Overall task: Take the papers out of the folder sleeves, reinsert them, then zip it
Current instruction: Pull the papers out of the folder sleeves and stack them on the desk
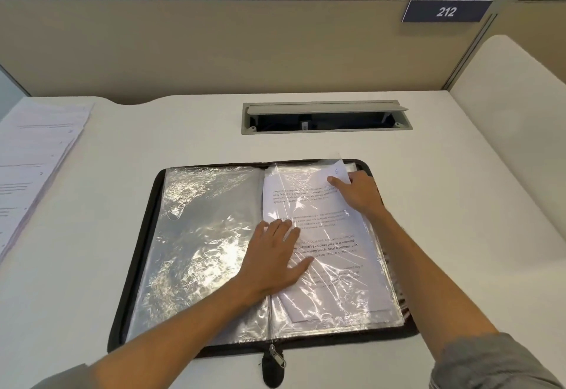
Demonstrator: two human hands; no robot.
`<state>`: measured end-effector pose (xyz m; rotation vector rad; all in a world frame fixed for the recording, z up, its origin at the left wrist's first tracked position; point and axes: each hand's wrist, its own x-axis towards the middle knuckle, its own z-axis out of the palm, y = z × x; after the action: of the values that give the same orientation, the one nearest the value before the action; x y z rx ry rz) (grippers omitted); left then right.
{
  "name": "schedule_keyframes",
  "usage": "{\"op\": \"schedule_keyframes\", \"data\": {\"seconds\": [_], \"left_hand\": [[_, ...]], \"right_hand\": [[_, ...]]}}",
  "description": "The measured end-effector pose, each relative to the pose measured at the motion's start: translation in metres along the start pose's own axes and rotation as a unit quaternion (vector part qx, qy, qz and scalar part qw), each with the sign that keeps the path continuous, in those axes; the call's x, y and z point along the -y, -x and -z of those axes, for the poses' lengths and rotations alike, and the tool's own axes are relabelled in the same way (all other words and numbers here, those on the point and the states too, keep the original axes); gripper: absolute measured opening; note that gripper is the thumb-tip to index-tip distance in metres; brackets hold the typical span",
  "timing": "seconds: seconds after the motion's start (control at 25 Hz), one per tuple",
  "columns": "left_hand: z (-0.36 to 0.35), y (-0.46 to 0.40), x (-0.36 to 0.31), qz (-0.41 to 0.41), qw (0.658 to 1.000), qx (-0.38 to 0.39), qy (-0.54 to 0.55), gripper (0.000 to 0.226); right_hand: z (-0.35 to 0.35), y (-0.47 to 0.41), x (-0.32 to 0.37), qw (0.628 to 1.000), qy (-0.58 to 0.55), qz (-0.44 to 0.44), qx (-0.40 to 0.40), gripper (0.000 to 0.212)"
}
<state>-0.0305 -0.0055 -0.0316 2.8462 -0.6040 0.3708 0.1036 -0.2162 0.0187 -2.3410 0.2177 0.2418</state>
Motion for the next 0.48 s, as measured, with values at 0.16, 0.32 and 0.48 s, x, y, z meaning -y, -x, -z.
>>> {"op": "schedule_keyframes", "data": {"seconds": [0.16, 0.32, 0.48], "left_hand": [[0.014, -0.061, 0.018, 0.066, 0.997, 0.003, 0.036, 0.066], [0.022, -0.129, 0.045, 0.155, 0.982, 0.017, 0.111, 0.047], [0.019, -0.165, 0.056, 0.203, 0.928, 0.077, 0.303, 0.026]], "right_hand": [[0.006, -0.001, -0.008, 0.997, -0.066, 0.03, 0.038, 0.032], [0.019, 0.004, -0.012, 0.983, -0.166, 0.038, 0.066, 0.032], [0.028, 0.007, -0.012, 0.972, -0.215, 0.042, 0.084, 0.012]]}}
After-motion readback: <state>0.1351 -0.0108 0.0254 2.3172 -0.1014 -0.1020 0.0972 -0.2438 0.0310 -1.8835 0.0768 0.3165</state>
